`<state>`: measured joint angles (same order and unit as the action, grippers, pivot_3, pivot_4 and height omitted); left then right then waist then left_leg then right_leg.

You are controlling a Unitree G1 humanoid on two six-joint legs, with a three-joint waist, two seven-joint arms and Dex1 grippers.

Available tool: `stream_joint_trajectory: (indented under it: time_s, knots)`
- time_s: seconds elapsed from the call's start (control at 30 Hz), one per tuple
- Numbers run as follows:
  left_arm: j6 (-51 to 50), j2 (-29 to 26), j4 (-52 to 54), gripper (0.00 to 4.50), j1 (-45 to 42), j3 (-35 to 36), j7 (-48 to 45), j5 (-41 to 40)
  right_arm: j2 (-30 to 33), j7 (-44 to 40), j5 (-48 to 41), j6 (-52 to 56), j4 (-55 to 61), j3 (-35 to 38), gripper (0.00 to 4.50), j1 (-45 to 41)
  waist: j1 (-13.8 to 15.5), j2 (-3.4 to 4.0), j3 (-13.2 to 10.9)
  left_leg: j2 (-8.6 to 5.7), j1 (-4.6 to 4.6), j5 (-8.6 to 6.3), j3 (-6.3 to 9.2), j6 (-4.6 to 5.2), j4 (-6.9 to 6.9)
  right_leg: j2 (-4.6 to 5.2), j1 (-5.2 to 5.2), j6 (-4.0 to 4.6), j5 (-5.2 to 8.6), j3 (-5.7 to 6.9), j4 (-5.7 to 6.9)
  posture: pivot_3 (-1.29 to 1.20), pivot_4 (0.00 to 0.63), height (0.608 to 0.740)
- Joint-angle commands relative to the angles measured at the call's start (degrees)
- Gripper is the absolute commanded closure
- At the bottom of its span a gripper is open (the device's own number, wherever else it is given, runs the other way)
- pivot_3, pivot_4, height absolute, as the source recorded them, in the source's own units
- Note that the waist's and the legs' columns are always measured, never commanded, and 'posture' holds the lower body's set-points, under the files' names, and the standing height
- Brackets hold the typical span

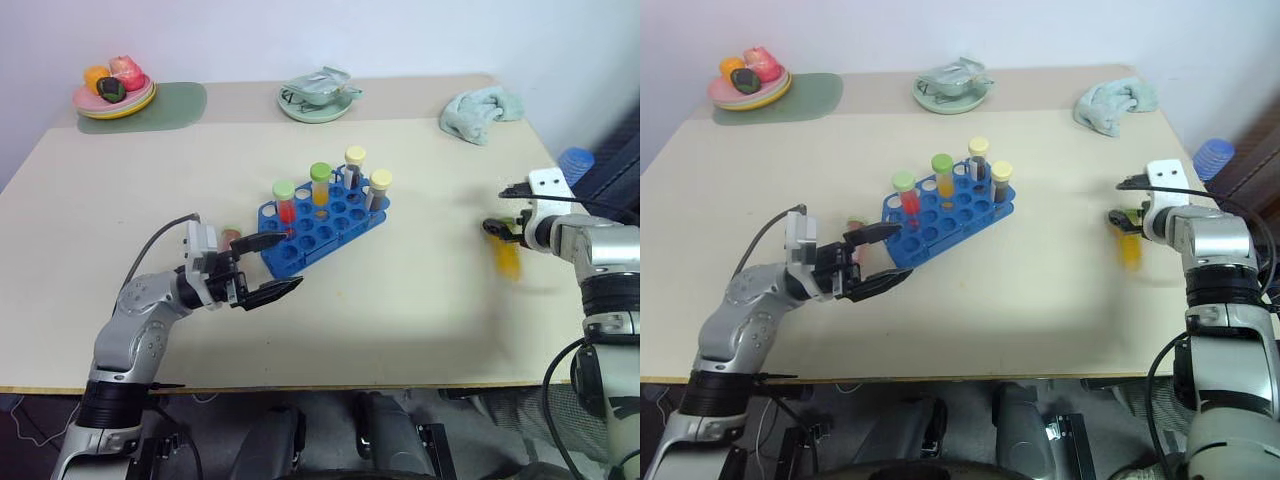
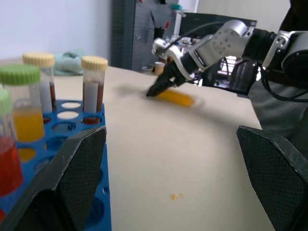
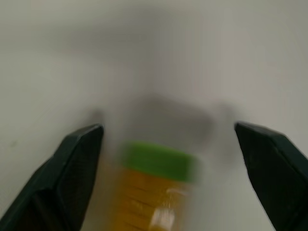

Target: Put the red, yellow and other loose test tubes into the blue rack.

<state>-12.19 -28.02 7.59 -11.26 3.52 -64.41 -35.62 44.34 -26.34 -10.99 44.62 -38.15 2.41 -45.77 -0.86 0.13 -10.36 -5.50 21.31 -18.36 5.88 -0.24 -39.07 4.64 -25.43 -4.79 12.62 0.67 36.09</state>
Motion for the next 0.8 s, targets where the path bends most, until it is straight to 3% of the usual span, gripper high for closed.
stream_joint_trajectory:
  time_s: [0.03, 0.5, 0.8]
  knots:
    - [0.0, -0.6, 3.1, 0.07, 0.8, 1.7, 0.6, -1.3, 0.4, -3.4, 2.1, -0.8, -2.2, -1.5, 0.08, -1.4, 0.1, -0.01, 0.0, 0.01, 0.00, 0.00, 0.00, 0.00, -0.01, -0.01, 0.01, 0.00, -0.02, 0.00, 0.00, 0.00, 0.150, 0.740]
    - [0.3, -0.3, 3.3, 0.07, 1.1, 1.5, 1.6, -0.9, 2.2, -10.1, 3.1, 8.2, 3.7, -1.0, 0.08, -3.1, 0.3, -0.01, 0.0, 0.05, 0.02, 0.01, 0.00, -0.01, -0.02, -0.05, -0.01, 0.00, -0.04, 0.00, -0.03, 0.00, 0.150, 0.740]
    - [0.3, 0.0, 2.5, 0.07, 0.6, 1.1, 1.2, -0.7, 7.1, -11.5, 1.2, 14.1, 17.0, 1.8, 0.08, 0.9, 0.4, 0.02, 0.0, 0.04, 0.06, 0.00, 0.00, 0.00, -0.02, -0.03, -0.03, 0.00, -0.04, 0.00, -0.05, 0.00, 0.150, 0.740]
